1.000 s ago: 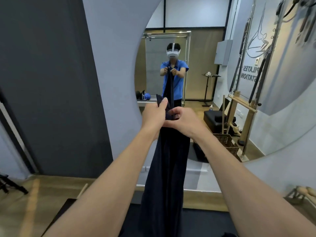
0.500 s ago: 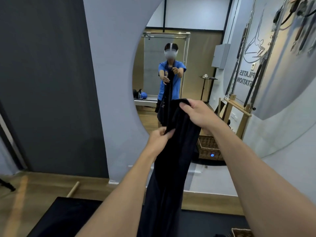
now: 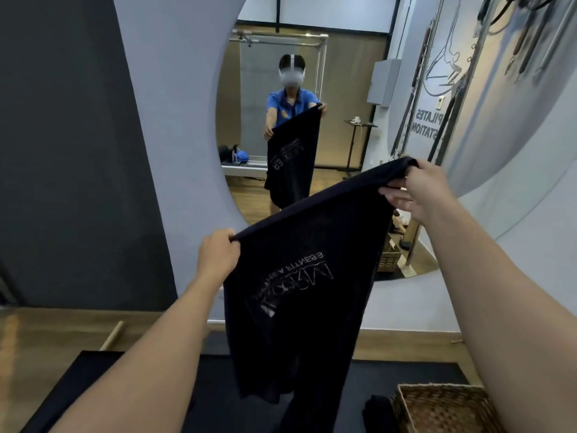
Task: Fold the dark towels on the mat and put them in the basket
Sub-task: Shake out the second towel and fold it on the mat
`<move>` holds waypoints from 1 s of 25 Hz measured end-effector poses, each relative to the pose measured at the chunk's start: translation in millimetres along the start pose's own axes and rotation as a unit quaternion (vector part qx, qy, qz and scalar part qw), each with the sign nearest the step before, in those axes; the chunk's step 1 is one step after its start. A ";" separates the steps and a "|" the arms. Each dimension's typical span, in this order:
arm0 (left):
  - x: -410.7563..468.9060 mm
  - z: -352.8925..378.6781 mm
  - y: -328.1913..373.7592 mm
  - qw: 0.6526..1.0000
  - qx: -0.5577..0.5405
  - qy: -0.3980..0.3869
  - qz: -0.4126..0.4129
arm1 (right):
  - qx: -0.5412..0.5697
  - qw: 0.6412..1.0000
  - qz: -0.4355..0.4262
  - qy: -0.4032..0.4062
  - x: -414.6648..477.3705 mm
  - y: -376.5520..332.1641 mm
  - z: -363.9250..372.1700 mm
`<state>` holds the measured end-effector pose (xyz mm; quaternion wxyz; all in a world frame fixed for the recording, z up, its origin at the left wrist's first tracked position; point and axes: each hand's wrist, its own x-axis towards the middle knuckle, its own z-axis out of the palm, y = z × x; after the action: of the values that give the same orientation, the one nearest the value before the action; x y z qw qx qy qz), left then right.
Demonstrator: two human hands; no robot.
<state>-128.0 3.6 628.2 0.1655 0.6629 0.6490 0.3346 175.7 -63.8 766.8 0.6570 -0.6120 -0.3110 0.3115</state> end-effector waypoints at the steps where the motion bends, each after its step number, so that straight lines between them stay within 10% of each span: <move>1: 0.5 -3.7 9.0 0.999 -0.036 0.036 0.009 | 0.059 0.998 0.032 0.009 2.3 7.2 -0.8; 6: -2.9 -7.8 68.4 0.964 -0.242 0.073 0.078 | 0.261 0.953 0.123 0.088 10.5 68.4 -0.3; 14: -11.9 -8.9 90.6 0.961 -0.207 0.040 0.179 | 0.375 0.880 0.206 0.206 15.7 123.3 -8.6; 25: -35.0 8.1 88.7 0.951 -0.189 -0.095 0.227 | 0.197 0.849 0.455 -0.183 -46.5 162.7 76.2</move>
<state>-53.8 -37.8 672.4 0.2685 0.7778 0.3879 0.4154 82.4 -44.8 607.5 0.4796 -0.4742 -0.0441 0.7370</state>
